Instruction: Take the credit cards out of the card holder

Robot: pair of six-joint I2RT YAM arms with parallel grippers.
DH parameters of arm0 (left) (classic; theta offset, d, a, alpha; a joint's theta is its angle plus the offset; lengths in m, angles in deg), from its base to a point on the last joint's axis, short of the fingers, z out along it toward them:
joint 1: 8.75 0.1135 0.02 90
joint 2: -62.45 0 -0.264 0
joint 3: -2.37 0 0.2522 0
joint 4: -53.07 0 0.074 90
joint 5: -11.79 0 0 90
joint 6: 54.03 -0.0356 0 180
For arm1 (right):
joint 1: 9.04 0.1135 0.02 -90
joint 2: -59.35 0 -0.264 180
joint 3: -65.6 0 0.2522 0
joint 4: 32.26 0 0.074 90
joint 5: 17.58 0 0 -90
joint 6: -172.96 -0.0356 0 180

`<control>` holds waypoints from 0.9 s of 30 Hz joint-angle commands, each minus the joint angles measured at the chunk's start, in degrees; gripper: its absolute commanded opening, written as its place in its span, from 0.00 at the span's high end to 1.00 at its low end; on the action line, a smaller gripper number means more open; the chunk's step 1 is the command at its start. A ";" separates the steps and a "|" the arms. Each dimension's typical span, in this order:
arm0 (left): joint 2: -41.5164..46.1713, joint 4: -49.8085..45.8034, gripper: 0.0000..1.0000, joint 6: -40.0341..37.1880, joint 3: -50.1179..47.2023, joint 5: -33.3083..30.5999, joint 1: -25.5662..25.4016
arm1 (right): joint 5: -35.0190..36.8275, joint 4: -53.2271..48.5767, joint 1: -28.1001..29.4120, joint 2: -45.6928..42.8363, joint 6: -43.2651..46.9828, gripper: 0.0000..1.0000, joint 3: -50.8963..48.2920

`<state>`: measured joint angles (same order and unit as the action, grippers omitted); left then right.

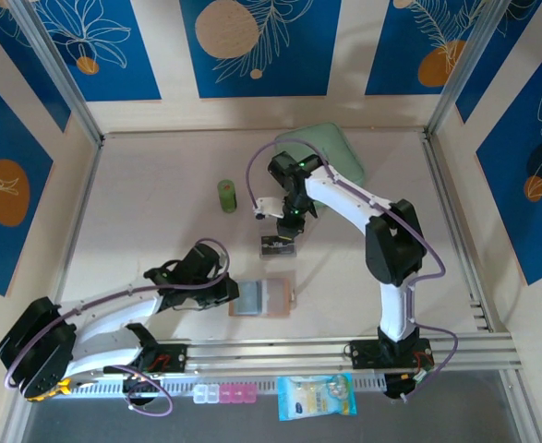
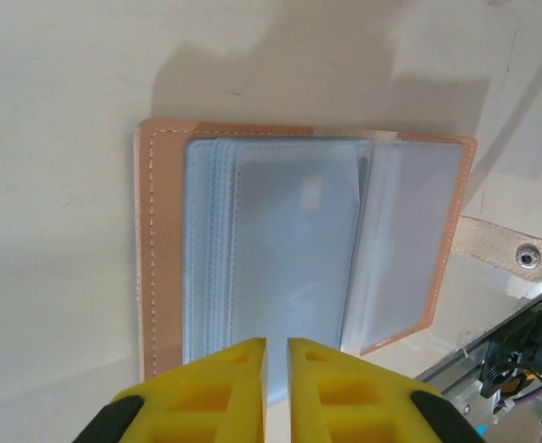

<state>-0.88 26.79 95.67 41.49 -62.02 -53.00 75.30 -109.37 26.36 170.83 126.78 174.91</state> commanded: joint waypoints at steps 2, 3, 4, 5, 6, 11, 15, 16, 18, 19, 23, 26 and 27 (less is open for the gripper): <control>1.60 -2.47 0.87 -0.04 -0.94 -1.36 0.54 | -5.26 3.99 1.05 -6.84 -12.29 0.80 -3.98; 1.72 -2.85 0.87 -0.38 -0.97 -1.75 0.52 | -6.24 5.97 1.32 -8.25 -15.75 0.80 -5.89; 1.87 -3.54 0.87 -0.77 -0.87 -2.18 0.50 | -6.93 8.11 1.91 -9.97 -19.07 0.80 -7.99; 1.96 -4.28 0.87 -1.09 -0.75 -2.61 0.54 | -7.30 9.93 2.44 -11.38 -22.38 0.80 -10.13; 2.11 -5.04 0.87 -1.61 -0.60 -3.01 0.55 | -7.40 12.34 3.27 -13.17 -26.44 0.80 -12.24; 3.37 -4.63 0.88 -1.78 -2.14 -4.23 0.64 | -8.60 24.17 7.57 -21.54 -48.46 0.79 -22.79; 1.93 -3.72 0.89 -2.57 -2.24 -3.14 0.65 | -9.26 32.46 10.29 -26.56 -67.52 0.80 -31.43; 1.50 -3.30 0.89 -2.59 -2.34 -2.76 0.63 | -9.73 34.10 10.70 -27.42 -71.14 0.81 -33.23; 0.69 -2.21 0.90 -2.69 -2.64 -1.82 0.63 | -10.05 37.74 11.97 -29.32 -78.92 0.83 -37.19; 0.51 -1.63 0.90 -2.51 -2.95 -1.45 0.66 | -10.20 39.39 12.52 -30.09 -81.55 0.83 -38.91; 0.18 0.84 0.90 -2.04 -4.34 -0.13 0.66 | -11.70 42.04 13.45 -32.07 -91.51 0.84 -43.56; -0.20 1.57 0.90 -1.87 -5.08 0.74 0.62 | -11.97 42.61 14.64 -32.41 -93.65 0.84 -45.23; -0.40 1.78 0.90 -1.85 -5.22 1.08 0.60 | -11.70 43.00 15.29 -32.53 -94.09 0.82 -45.57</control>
<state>-0.64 26.84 94.12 37.30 -62.96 -52.74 65.33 -69.59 40.39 140.05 40.05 130.43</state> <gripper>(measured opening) 0.097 0.174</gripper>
